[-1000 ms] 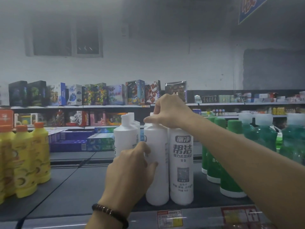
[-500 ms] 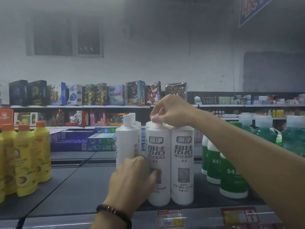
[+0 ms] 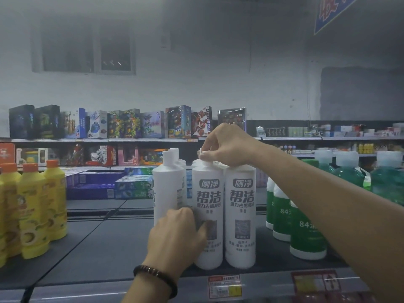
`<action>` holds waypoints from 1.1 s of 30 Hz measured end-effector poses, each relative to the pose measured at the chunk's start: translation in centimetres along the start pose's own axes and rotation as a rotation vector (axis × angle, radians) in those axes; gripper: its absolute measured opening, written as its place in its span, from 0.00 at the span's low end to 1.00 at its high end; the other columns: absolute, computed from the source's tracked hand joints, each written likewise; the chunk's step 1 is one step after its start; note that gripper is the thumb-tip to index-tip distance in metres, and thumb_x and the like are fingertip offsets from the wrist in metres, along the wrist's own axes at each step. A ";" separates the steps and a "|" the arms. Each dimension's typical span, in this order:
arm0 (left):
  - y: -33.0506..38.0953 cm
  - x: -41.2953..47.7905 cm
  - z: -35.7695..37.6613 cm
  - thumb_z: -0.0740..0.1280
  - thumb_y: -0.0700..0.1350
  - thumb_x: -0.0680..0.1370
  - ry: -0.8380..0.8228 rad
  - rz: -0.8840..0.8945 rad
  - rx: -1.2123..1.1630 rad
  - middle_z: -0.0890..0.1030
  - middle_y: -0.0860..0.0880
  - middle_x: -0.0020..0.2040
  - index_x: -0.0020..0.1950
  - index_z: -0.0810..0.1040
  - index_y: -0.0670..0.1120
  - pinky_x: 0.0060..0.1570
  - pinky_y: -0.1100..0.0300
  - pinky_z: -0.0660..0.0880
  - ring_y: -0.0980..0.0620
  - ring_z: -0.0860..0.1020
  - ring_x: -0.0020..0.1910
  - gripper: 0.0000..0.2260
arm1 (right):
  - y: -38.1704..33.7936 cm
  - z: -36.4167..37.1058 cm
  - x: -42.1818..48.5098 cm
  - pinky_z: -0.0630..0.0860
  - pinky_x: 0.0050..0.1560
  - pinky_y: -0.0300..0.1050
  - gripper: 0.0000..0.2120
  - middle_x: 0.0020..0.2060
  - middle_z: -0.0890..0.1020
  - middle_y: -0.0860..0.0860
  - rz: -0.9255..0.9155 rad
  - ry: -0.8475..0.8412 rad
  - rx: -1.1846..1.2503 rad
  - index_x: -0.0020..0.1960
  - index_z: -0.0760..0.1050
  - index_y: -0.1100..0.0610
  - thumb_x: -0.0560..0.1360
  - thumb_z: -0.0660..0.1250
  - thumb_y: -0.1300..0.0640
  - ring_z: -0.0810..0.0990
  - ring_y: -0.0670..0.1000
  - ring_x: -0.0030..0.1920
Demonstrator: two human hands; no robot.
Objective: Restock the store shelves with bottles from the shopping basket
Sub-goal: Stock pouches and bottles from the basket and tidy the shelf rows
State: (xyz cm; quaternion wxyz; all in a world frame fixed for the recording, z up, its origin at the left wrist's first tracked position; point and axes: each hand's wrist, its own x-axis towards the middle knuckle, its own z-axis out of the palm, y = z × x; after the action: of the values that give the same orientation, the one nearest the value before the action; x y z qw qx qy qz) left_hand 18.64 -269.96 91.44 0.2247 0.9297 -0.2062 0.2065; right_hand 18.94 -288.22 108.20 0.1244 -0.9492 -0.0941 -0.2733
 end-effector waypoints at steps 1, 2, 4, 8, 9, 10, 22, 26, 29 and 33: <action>0.0 0.0 0.1 0.63 0.69 0.78 0.005 0.003 0.004 0.81 0.50 0.54 0.55 0.78 0.52 0.53 0.48 0.81 0.43 0.82 0.54 0.22 | 0.0 -0.1 0.0 0.71 0.40 0.35 0.10 0.43 0.83 0.43 0.007 -0.003 -0.006 0.53 0.89 0.53 0.79 0.77 0.47 0.80 0.43 0.46; 0.1 -0.1 0.1 0.63 0.69 0.78 0.011 0.005 0.012 0.81 0.49 0.53 0.55 0.78 0.51 0.53 0.48 0.81 0.42 0.82 0.55 0.22 | 0.0 -0.1 0.1 0.72 0.41 0.35 0.10 0.44 0.83 0.43 0.010 -0.006 -0.010 0.53 0.89 0.53 0.79 0.77 0.47 0.81 0.43 0.47; 0.2 -0.1 0.2 0.63 0.69 0.79 0.025 0.009 0.020 0.81 0.49 0.53 0.55 0.78 0.51 0.53 0.48 0.81 0.42 0.82 0.55 0.22 | 0.0 -0.2 0.1 0.72 0.41 0.35 0.10 0.43 0.83 0.42 0.010 -0.014 -0.018 0.54 0.88 0.53 0.79 0.77 0.47 0.81 0.42 0.47; 0.4 -0.2 0.2 0.63 0.68 0.80 0.032 0.019 0.014 0.81 0.49 0.54 0.55 0.77 0.51 0.52 0.49 0.81 0.42 0.82 0.54 0.21 | 0.0 -0.2 0.1 0.71 0.40 0.35 0.10 0.42 0.82 0.41 0.009 -0.018 -0.010 0.54 0.88 0.54 0.80 0.76 0.48 0.81 0.43 0.47; 0.4 -0.2 0.2 0.63 0.68 0.80 0.030 0.016 0.009 0.81 0.49 0.54 0.55 0.77 0.51 0.52 0.49 0.81 0.42 0.82 0.54 0.21 | 0.0 -0.2 0.1 0.71 0.40 0.35 0.11 0.42 0.81 0.41 0.005 -0.018 -0.012 0.55 0.88 0.54 0.80 0.76 0.48 0.81 0.42 0.47; 0.3 -0.2 0.3 0.63 0.68 0.80 0.028 0.014 0.002 0.81 0.49 0.53 0.55 0.77 0.51 0.52 0.48 0.81 0.42 0.82 0.54 0.21 | 0.0 -0.2 0.1 0.71 0.40 0.34 0.11 0.42 0.81 0.41 0.003 -0.017 -0.017 0.55 0.88 0.54 0.80 0.76 0.48 0.80 0.41 0.47; -1.6 0.0 -2.4 0.68 0.67 0.78 0.181 0.083 -0.114 0.83 0.57 0.43 0.51 0.82 0.54 0.44 0.52 0.85 0.55 0.83 0.42 0.17 | -2.4 0.1 0.8 0.71 0.46 0.39 0.15 0.45 0.78 0.41 -0.047 0.075 0.015 0.58 0.86 0.54 0.81 0.73 0.43 0.79 0.45 0.48; -3.8 0.5 -4.0 0.73 0.63 0.76 0.347 0.102 -0.171 0.80 0.58 0.34 0.43 0.76 0.56 0.37 0.54 0.83 0.60 0.81 0.35 0.13 | -4.4 1.1 1.8 0.73 0.49 0.42 0.16 0.42 0.76 0.39 -0.087 0.073 0.021 0.54 0.86 0.54 0.79 0.74 0.41 0.78 0.42 0.45; -5.3 0.9 -4.4 0.75 0.62 0.74 0.403 0.063 -0.190 0.78 0.58 0.41 0.50 0.71 0.56 0.42 0.53 0.80 0.57 0.79 0.41 0.17 | -5.6 2.0 2.4 0.79 0.52 0.46 0.20 0.42 0.81 0.42 -0.090 0.054 0.010 0.52 0.86 0.55 0.78 0.75 0.38 0.83 0.48 0.50; -6.5 1.4 -4.1 0.76 0.64 0.73 0.313 0.016 -0.293 0.77 0.55 0.55 0.62 0.69 0.55 0.54 0.50 0.80 0.52 0.78 0.54 0.26 | -6.6 2.8 3.2 0.85 0.47 0.48 0.20 0.38 0.88 0.49 -0.030 0.005 0.016 0.44 0.86 0.56 0.77 0.76 0.37 0.87 0.50 0.44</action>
State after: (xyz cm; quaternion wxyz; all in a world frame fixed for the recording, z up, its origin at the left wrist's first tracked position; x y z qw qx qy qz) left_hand 21.72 -262.99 93.24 0.3852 0.8420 -0.2042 0.3178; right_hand 21.40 -280.81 108.84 0.1282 -0.9459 -0.1104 -0.2768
